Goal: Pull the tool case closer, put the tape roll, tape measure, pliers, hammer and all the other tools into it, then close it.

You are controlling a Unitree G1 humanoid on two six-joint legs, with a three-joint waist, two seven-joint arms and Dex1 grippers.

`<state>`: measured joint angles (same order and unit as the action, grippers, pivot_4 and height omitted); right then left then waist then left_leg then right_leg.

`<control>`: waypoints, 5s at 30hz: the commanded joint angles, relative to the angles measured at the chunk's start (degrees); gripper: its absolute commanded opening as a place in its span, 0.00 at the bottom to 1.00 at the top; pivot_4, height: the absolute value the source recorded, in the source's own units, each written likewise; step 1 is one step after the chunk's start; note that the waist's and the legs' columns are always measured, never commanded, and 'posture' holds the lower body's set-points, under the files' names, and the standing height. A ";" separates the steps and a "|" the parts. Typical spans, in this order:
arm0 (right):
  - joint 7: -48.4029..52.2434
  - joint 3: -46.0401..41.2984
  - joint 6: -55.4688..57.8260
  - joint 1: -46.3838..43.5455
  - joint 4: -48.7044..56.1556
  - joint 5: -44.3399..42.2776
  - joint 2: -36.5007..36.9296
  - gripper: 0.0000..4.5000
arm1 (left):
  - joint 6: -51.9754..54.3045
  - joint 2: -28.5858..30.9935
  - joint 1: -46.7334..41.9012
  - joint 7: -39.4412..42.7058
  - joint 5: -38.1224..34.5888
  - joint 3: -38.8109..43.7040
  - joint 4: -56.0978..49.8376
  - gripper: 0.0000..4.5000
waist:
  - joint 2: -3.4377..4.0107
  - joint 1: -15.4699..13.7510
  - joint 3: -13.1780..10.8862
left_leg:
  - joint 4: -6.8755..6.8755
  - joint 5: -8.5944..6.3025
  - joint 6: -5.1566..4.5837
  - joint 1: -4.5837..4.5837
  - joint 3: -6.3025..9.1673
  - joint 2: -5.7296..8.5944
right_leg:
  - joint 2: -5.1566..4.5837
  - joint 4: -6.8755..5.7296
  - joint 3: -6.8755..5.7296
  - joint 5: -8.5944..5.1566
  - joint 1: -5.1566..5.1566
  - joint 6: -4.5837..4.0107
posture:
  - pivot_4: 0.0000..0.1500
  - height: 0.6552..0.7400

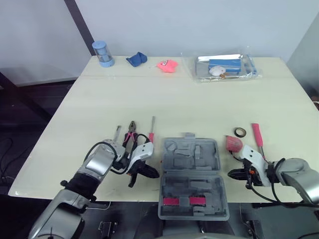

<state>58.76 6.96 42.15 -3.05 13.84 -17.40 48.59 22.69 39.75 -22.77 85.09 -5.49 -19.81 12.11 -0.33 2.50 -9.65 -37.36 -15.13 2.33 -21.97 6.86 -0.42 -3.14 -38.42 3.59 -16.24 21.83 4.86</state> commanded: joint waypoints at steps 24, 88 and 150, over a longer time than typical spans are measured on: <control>3.66 -38.29 -48.43 27.72 -18.15 -8.57 -12.55 0.01 | -1.34 -1.50 38.86 -19.63 -24.58 49.18 -24.01 0.00 | 0.01 -0.15 -0.05 | 0.24 -0.02 -0.01 0.22 -0.29 -0.15 | -0.02 0.33 0.14 0.00 -0.22 -0.02 | 1.00 1.00; 16.91 21.09 -60.87 -51.52 -61.77 38.16 0.64 0.98 | -2.67 5.25 29.97 -15.70 -36.19 36.77 -38.47 1.00 | 0.27 0.11 -0.41 | 0.24 -0.02 0.01 0.13 -0.42 -0.18 | 0.00 0.43 0.22 0.02 -0.07 -0.02 | 1.00 1.00; 32.86 36.29 -34.51 -63.74 -32.89 45.33 -33.47 0.02 | -12.31 1.40 39.58 -18.59 -34.71 44.64 -34.24 1.00 | 0.47 1.03 -0.53 | 0.28 0.03 0.10 -0.01 -0.13 -0.15 | 0.00 0.33 0.01 0.05 0.11 -0.07 | 1.00 1.00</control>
<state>91.92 43.17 6.55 -65.09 -20.12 27.37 15.96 11.63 41.21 16.52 66.04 -39.96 22.87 -22.21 0.14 3.53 -10.18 -37.09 -15.10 2.42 -21.98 6.73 -0.56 -3.14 -38.09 3.60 -16.19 21.95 4.79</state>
